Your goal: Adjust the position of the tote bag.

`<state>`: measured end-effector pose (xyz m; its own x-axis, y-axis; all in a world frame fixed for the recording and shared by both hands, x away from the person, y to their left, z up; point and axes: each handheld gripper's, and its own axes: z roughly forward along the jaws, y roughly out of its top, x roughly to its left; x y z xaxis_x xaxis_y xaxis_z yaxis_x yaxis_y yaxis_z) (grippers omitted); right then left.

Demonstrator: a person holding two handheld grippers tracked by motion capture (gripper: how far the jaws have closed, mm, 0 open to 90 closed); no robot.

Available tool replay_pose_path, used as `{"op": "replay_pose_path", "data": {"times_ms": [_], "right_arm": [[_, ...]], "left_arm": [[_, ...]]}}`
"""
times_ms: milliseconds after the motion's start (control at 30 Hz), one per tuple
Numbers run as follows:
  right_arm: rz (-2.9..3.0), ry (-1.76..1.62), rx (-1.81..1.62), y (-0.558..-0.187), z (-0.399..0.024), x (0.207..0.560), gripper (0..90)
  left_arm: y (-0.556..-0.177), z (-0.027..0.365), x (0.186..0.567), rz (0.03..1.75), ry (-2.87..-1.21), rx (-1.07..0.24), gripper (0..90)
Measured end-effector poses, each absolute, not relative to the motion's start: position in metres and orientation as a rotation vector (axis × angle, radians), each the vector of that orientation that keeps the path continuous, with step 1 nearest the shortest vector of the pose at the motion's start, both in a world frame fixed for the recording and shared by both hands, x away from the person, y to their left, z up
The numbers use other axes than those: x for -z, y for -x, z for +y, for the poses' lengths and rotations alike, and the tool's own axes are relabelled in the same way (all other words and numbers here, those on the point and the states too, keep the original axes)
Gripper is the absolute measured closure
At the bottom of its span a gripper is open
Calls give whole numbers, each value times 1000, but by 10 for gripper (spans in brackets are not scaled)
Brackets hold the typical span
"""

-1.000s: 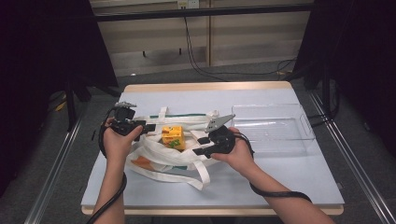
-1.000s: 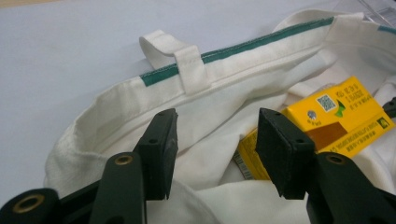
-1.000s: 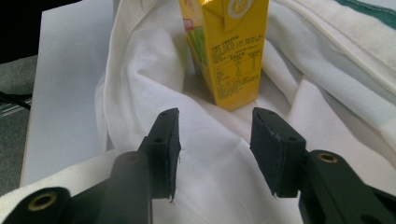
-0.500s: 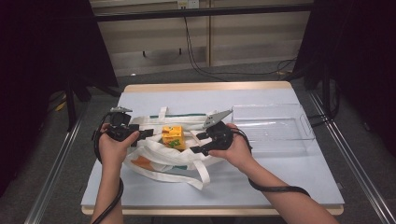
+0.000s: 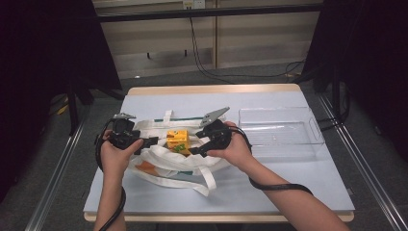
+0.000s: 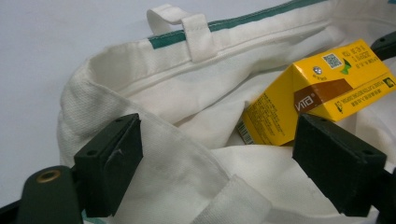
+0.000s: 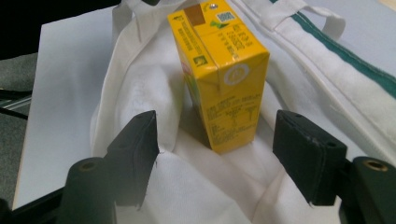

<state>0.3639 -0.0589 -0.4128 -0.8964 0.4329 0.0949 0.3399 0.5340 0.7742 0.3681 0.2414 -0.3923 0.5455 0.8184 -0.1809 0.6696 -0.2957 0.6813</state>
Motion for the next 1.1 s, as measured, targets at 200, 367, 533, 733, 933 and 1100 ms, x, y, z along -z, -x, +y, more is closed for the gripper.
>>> {"op": "replay_pose_path", "data": {"times_ms": [200, 367, 533, 733, 933, 1100], "right_arm": [[2669, -671, -1283, -374, -51, 411, 268], [2683, -665, -1279, -382, -46, 409, 266], [2690, -645, -1277, -387, -41, 408, 280], [2709, -595, -1264, -389, -33, 404, 297], [2707, -585, -1274, -391, -29, 402, 328], [2720, -580, -1248, -393, -26, 402, 332]], "left_arm": [[-369, 238, 392, 1180, -2069, -246, 142], [-370, 236, 396, 1187, -2059, -243, 139], [-370, 236, 397, 1180, -2073, -239, 138], [-370, 236, 398, 1185, -2066, -234, 134], [-370, 235, 398, 1181, -2075, -241, 133], [-370, 235, 399, 1179, -2073, -236, 132]]}}
